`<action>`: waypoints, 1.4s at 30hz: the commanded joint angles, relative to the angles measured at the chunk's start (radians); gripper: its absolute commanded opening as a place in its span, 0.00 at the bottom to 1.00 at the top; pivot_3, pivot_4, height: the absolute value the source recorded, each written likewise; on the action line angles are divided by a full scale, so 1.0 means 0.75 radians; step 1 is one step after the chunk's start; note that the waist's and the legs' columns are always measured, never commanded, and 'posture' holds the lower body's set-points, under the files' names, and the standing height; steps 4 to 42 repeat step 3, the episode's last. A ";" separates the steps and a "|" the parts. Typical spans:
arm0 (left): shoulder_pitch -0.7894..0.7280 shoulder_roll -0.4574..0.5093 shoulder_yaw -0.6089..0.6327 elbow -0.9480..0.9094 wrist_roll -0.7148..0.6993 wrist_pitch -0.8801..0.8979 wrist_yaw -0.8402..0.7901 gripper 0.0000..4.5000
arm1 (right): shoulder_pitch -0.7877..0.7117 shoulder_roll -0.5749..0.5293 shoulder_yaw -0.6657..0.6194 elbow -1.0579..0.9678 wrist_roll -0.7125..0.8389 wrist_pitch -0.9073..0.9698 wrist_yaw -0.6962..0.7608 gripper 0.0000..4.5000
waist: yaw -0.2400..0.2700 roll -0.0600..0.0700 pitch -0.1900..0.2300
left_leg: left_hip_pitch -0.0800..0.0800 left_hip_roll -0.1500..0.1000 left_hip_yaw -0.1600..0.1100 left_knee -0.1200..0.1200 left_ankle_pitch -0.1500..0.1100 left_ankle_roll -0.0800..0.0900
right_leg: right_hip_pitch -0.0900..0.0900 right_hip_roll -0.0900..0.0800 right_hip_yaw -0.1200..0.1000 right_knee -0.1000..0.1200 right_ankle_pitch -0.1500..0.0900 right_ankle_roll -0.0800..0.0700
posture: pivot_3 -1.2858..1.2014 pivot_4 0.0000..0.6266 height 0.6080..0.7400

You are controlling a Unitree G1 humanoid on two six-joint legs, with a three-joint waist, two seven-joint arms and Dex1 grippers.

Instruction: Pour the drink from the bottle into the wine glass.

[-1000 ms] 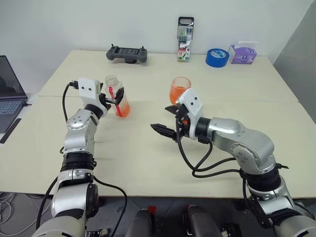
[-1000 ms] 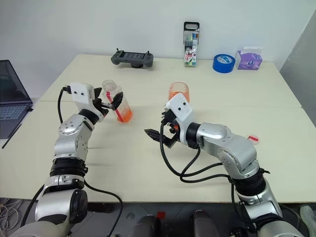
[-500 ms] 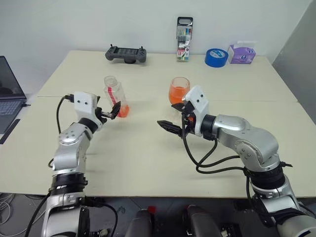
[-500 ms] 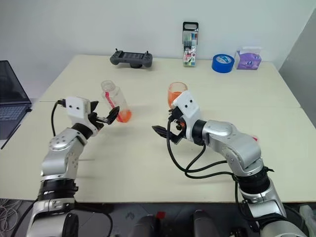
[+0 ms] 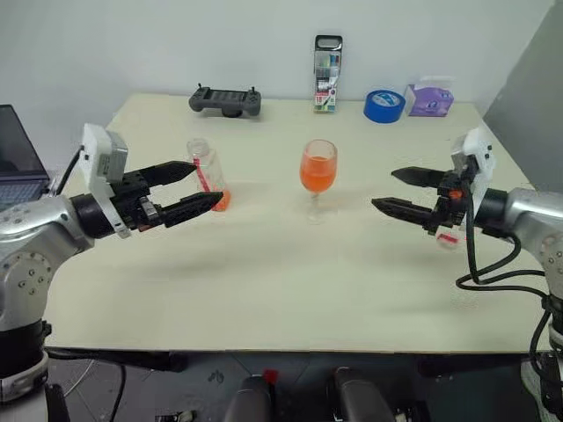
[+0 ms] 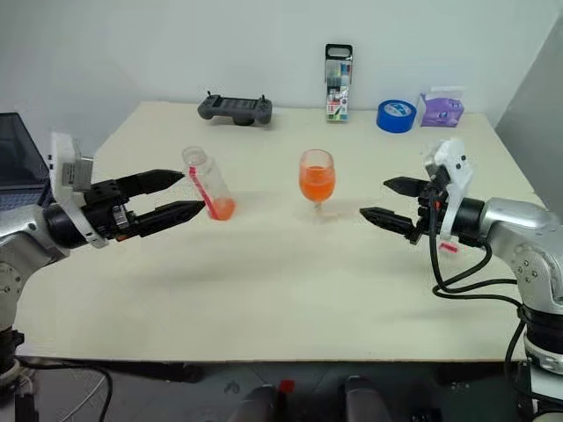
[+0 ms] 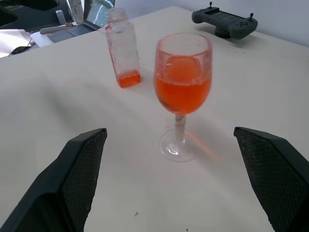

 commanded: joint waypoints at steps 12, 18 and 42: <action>-0.057 0.006 -0.042 0.089 0.050 -0.074 -0.081 0.98 | -0.009 0.023 -0.003 -0.004 -0.007 -0.069 -0.014 1.00 | -0.008 0.000 0.000 | -0.001 0.005 0.001 0.000 -0.001 0.001 | -0.003 0.000 0.002 0.000 0.000 0.000 | 0.52 0.24 1.00; -0.057 0.006 -0.042 0.089 0.050 -0.074 -0.081 0.98 | -0.009 0.023 -0.003 -0.004 -0.007 -0.069 -0.014 1.00 | -0.008 0.000 0.000 | -0.001 0.005 0.001 0.000 -0.001 0.001 | -0.003 0.000 0.002 0.000 0.000 0.000 | 0.52 0.24 1.00; -0.057 0.006 -0.042 0.089 0.050 -0.074 -0.081 0.98 | -0.009 0.023 -0.003 -0.004 -0.007 -0.069 -0.014 1.00 | -0.008 0.000 0.000 | -0.001 0.005 0.001 0.000 -0.001 0.001 | -0.003 0.000 0.002 0.000 0.000 0.000 | 0.52 0.24 1.00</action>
